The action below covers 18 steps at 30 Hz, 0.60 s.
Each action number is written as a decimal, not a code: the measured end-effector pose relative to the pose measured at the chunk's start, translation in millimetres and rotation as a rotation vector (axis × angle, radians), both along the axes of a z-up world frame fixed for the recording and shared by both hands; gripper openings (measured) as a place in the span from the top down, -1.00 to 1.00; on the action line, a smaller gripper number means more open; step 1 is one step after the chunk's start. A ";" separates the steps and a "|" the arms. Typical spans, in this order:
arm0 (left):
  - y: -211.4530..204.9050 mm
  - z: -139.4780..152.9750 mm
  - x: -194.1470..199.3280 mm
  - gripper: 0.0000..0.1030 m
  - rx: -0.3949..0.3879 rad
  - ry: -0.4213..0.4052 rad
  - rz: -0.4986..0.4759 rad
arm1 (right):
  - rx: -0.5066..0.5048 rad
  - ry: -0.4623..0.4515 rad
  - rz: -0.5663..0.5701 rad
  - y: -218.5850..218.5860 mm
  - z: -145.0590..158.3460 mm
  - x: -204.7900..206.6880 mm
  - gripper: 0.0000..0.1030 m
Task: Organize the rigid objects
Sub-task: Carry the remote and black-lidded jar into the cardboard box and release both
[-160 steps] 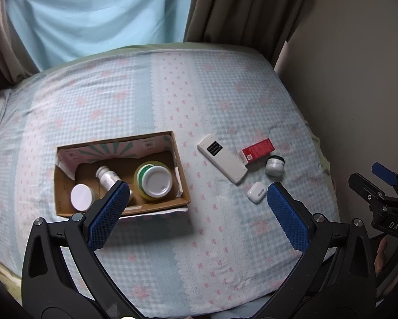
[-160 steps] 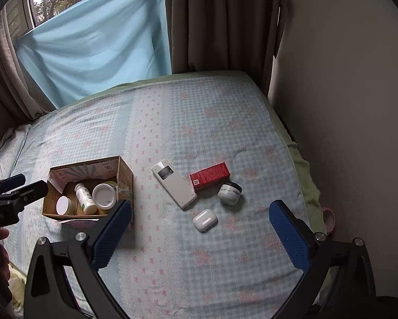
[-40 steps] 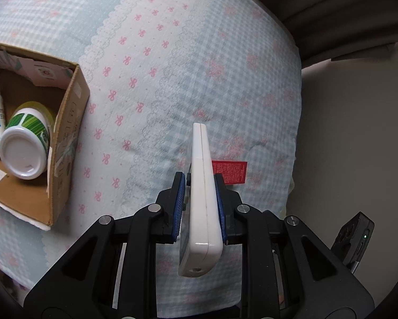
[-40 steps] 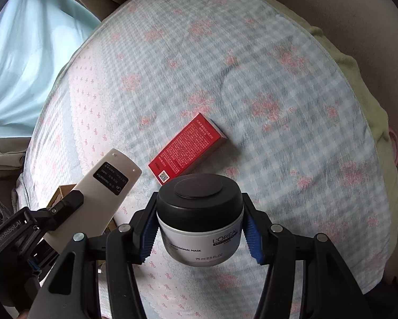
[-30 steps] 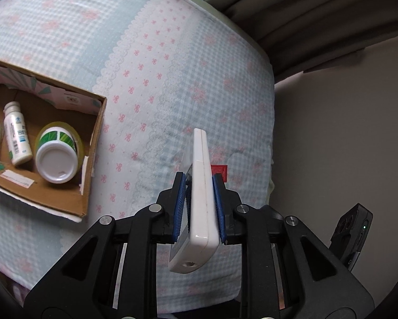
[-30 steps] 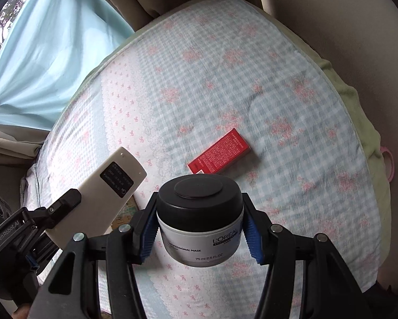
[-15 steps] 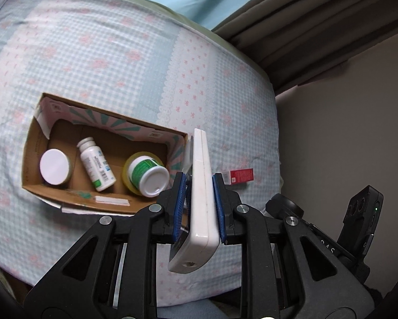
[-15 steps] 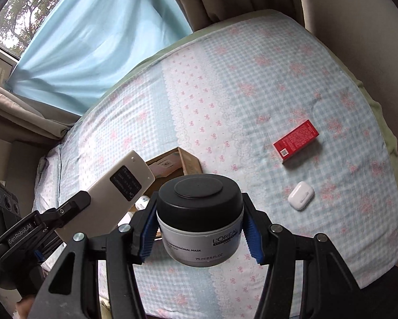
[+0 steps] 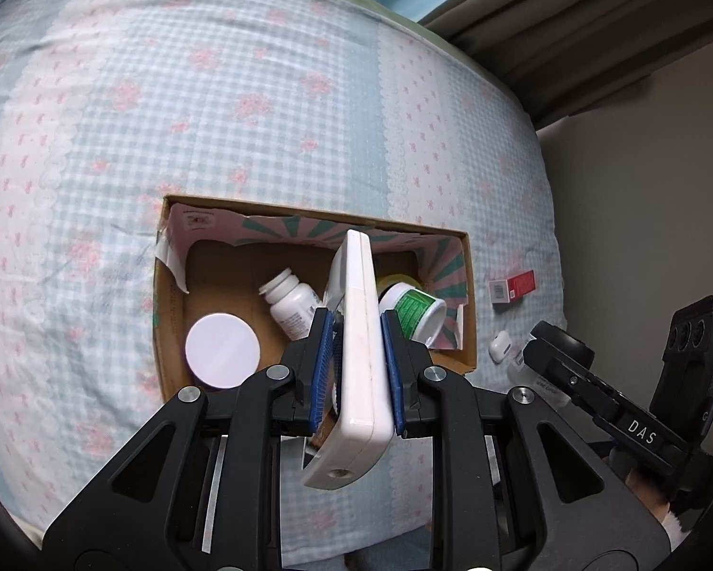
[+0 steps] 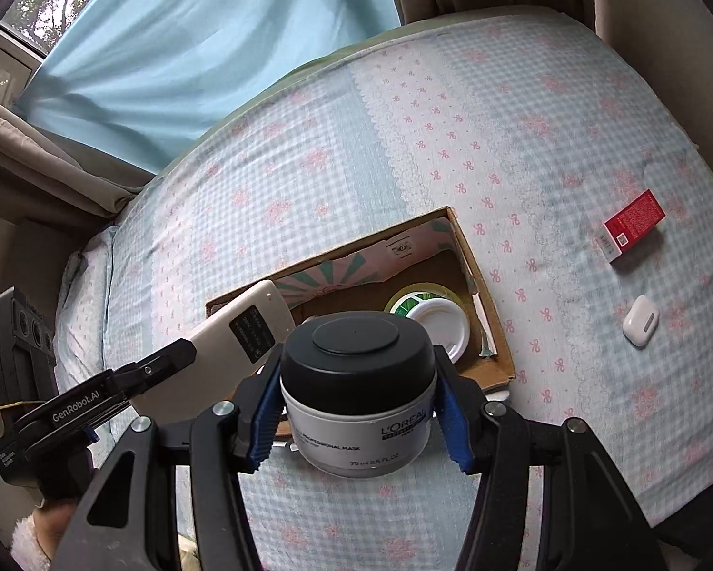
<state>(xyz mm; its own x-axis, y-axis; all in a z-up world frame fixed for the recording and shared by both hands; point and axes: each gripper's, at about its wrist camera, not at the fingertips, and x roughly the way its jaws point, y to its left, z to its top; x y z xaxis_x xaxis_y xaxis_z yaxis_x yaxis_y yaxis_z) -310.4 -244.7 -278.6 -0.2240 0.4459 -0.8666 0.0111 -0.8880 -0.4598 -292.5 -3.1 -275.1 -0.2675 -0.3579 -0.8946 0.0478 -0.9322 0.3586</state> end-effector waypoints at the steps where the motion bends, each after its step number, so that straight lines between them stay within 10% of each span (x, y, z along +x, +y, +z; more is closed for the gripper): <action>1: -2.4 -5.5 -3.9 0.65 -0.001 0.001 -0.009 | 0.010 -0.003 0.010 -4.8 -5.4 -2.2 -0.02; 18: 2.7 -66.0 -40.7 0.63 -0.034 0.063 -0.275 | 0.234 0.019 0.405 -88.2 -100.4 -1.8 -0.02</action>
<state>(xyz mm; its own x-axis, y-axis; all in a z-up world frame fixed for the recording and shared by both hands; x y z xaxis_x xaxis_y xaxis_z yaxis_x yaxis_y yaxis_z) -351.1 -242.0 -344.6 -0.1525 0.4687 -0.8701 -0.2601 -0.8684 -0.4222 -294.3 -91.2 -375.5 -0.1652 -0.2266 -0.9599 0.4293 -0.8927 0.1369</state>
